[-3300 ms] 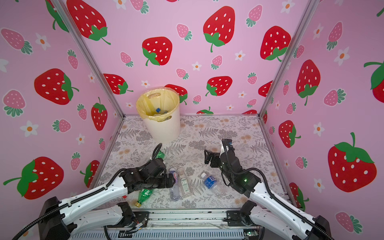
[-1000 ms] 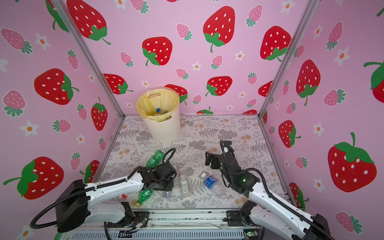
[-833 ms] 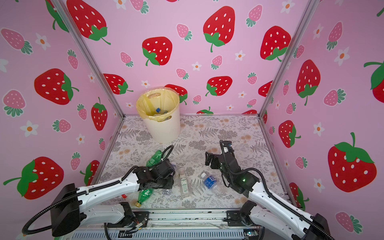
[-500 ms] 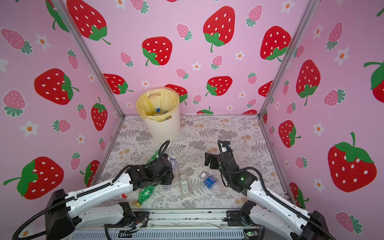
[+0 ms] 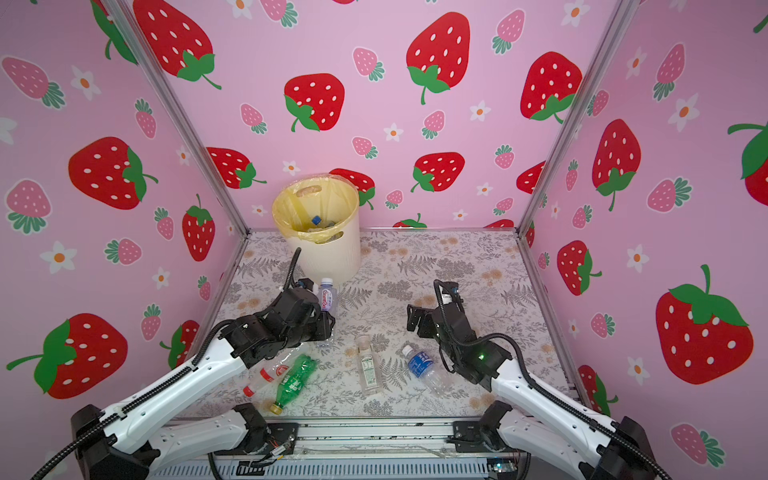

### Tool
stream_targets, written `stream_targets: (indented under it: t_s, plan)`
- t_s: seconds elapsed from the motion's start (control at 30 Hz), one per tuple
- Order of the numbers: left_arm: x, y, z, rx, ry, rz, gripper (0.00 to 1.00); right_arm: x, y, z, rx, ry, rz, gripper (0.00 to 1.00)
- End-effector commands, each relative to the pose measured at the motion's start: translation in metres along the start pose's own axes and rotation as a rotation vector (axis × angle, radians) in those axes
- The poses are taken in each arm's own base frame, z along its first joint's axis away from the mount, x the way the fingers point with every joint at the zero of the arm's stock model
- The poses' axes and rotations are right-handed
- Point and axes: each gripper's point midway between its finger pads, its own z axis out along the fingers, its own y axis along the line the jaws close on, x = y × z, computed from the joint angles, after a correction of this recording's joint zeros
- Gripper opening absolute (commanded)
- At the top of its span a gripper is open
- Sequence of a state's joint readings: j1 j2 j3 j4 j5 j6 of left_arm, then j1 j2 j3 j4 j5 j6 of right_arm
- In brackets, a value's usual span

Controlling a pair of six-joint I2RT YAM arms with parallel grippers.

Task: Throw the plastic bottles in the bin
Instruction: 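Lift the red-labelled bottle with the left gripper up over the bin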

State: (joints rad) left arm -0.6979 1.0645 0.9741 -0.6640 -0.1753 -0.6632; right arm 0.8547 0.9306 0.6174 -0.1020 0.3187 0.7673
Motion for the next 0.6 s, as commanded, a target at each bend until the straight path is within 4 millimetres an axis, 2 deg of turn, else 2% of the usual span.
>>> stream_targets:
  t_s: [0.0, 0.3, 0.57]
  plan:
    - [-0.032, -0.005, -0.024, 0.025, -0.087, 0.007, 0.49, 0.009, -0.001, 0.007, -0.001, 0.023, 0.018, 0.99]
    - [-0.085, 0.012, -0.054, 0.005, -0.201, -0.037, 0.48, 0.015, -0.001, 0.013, 0.005, 0.041, 0.005, 0.99]
    - [-0.14, 0.018, -0.091, -0.004, -0.33, -0.004, 0.49, 0.015, 0.001, 0.017, 0.006, 0.05, -0.006, 0.99]
